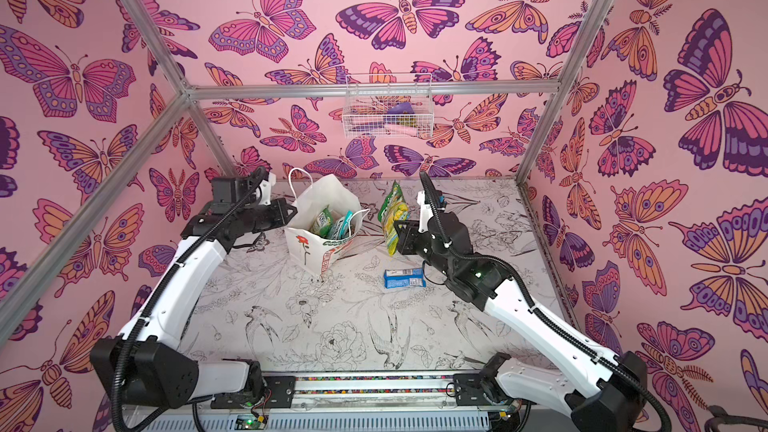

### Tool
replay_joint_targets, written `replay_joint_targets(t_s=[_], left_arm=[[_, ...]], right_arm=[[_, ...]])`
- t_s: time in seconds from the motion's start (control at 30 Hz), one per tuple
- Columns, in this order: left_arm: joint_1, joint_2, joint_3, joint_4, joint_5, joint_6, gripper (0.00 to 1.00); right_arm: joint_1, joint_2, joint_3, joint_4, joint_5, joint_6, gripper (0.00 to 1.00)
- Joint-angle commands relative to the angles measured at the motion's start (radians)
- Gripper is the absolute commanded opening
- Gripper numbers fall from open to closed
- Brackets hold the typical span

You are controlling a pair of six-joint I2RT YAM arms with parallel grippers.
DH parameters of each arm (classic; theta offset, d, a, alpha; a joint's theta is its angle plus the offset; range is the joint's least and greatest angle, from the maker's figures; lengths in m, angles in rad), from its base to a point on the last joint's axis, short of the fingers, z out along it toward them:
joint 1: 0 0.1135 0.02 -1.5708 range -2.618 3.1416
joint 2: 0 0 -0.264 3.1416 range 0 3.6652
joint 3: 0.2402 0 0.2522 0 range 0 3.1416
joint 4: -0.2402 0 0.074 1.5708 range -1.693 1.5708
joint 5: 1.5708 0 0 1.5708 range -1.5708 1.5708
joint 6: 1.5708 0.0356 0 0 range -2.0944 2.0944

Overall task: Place the snacks into the paper bag
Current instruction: 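Carry the Spring Tea pack over the bag opening with the right gripper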

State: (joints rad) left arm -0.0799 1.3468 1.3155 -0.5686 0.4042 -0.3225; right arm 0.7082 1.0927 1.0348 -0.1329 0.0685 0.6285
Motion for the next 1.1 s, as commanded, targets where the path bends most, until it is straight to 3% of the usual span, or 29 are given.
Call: replay_joint_targets(t_s=[0.0,0.57,1.07], left_arm=[[-0.009,-0.018,0.013,0.054,0.032,0.015,0.0],[-0.015,-0.021,0.015,0.055,0.045,0.017,0.0],[-0.044,-0.022,0.012,0.061,0.053,0.03,0.0]], right_arm=[[-0.007,-0.022,0.066,0.029,0.017,-0.048,0.0],[-0.007,0.016,0.215,0.025,-0.067,-0.11,0.0],[-0.008,0.109,0.304,0.062,-0.201,-0.082,0.0]])
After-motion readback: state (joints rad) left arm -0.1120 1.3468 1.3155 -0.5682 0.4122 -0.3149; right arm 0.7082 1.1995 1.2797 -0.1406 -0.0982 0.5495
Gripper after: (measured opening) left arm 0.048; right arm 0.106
